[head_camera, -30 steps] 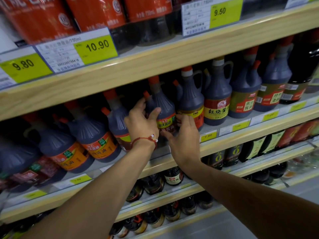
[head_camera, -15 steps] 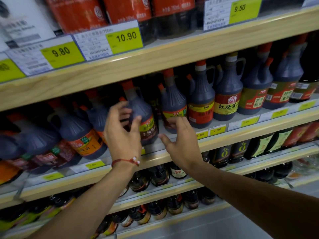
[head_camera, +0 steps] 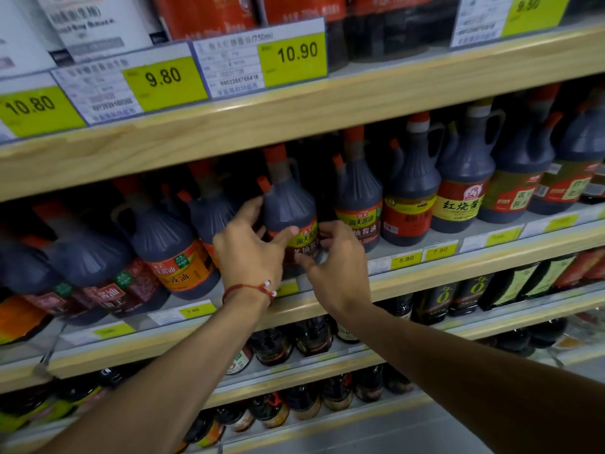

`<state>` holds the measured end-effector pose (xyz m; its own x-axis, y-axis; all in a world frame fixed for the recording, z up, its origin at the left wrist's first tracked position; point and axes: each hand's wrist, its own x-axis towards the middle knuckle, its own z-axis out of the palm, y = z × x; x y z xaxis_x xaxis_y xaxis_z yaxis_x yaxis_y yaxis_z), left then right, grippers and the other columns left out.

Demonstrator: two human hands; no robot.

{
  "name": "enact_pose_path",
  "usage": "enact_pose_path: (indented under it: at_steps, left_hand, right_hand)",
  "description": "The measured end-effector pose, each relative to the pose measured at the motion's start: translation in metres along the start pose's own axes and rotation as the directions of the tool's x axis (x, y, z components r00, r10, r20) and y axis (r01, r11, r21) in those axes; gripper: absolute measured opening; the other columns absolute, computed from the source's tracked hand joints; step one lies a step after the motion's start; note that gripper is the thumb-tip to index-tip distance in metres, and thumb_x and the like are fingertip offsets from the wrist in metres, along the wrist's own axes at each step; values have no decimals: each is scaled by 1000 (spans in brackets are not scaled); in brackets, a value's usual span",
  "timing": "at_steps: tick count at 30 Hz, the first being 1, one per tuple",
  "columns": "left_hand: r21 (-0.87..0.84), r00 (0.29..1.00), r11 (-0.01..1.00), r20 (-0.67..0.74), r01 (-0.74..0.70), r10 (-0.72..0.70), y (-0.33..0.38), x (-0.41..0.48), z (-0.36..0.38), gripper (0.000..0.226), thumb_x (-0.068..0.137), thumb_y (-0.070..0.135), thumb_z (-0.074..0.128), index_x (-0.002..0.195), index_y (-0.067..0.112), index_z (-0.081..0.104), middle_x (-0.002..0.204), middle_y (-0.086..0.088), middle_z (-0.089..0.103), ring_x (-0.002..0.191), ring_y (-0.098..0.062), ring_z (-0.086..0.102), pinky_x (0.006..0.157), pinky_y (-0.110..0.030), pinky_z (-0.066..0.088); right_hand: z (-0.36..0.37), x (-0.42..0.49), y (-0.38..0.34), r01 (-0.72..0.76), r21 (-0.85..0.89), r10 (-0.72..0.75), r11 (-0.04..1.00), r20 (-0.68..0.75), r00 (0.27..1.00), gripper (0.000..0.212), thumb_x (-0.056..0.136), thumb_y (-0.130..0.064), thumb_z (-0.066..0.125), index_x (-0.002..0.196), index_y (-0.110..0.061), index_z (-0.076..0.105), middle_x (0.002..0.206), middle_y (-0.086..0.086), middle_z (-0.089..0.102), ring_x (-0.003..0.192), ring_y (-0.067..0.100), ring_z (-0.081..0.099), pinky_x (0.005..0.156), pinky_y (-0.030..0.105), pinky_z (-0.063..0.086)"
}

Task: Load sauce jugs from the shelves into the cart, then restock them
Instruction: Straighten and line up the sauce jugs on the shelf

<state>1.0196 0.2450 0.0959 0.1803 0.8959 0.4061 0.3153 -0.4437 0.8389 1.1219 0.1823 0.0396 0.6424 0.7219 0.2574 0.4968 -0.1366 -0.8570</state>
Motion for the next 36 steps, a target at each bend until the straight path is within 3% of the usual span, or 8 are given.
enact_pose_path:
  at_steps: [5,9,12,16,19,22,26,36]
  left_hand:
    - [-72,1000,997,0,25,-25,-6,7,7,66,68,23,92,127,17,63,121,3,67,114,-5,59,102,-35,53]
    - [-173,997,982,56,69,-60,-7,10,11,61,75,10,87,129,13,59,130,-4,63,123,-7,55,102,-21,47]
    - [-220,994,972,91,80,-61,-8,12,12,56,78,5,83,125,19,56,129,3,61,126,-7,53,103,-17,44]
    - [-262,990,960,129,96,-64,-8,13,12,51,80,5,81,116,25,53,113,23,57,114,5,54,93,-7,43]
    - [-259,991,961,120,95,-65,-5,16,12,50,76,17,87,113,25,55,110,21,61,108,9,58,94,-13,48]
    - [-316,986,940,147,126,-82,-5,19,15,43,80,6,81,111,19,54,106,17,64,98,14,61,90,-14,49]
    - [-353,980,922,174,156,-99,-9,22,19,41,84,-4,74,110,18,53,109,12,66,102,6,63,100,-25,49]
    - [-370,978,914,183,164,-102,-10,23,27,48,91,-7,64,133,6,47,130,-3,64,124,-11,60,109,-31,46]
  right_hand:
    - [1,2,2,6,-5,-6,1000,-44,999,57,77,-31,89,120,-18,55,119,-3,59,109,18,60,92,46,54]
    - [1,1,2,18,-19,-19,1000,-59,998,62,77,-31,89,126,-18,53,122,-2,58,113,19,59,93,45,54]
    - [3,0,0,29,-44,-32,999,-62,998,69,77,-32,89,134,-19,52,126,-2,55,116,20,58,94,46,53]
    - [3,-1,-1,25,-25,-28,999,-94,995,62,79,-30,88,130,-21,56,126,-3,57,116,19,60,95,47,53]
    - [0,-2,0,39,-41,-43,998,-89,995,60,79,-26,88,129,-18,56,124,-3,57,114,18,60,95,45,53]
    - [-2,-3,2,47,-37,-50,998,-83,995,59,78,-23,89,127,-16,57,123,-2,56,112,17,60,95,44,54]
    - [-5,-2,5,56,-14,-57,998,-69,996,55,80,-19,88,126,-15,58,123,-1,57,112,19,60,94,45,54]
    - [-4,3,13,105,-25,-106,994,-48,993,51,87,-14,81,131,-18,56,128,-2,58,114,17,60,96,41,54]
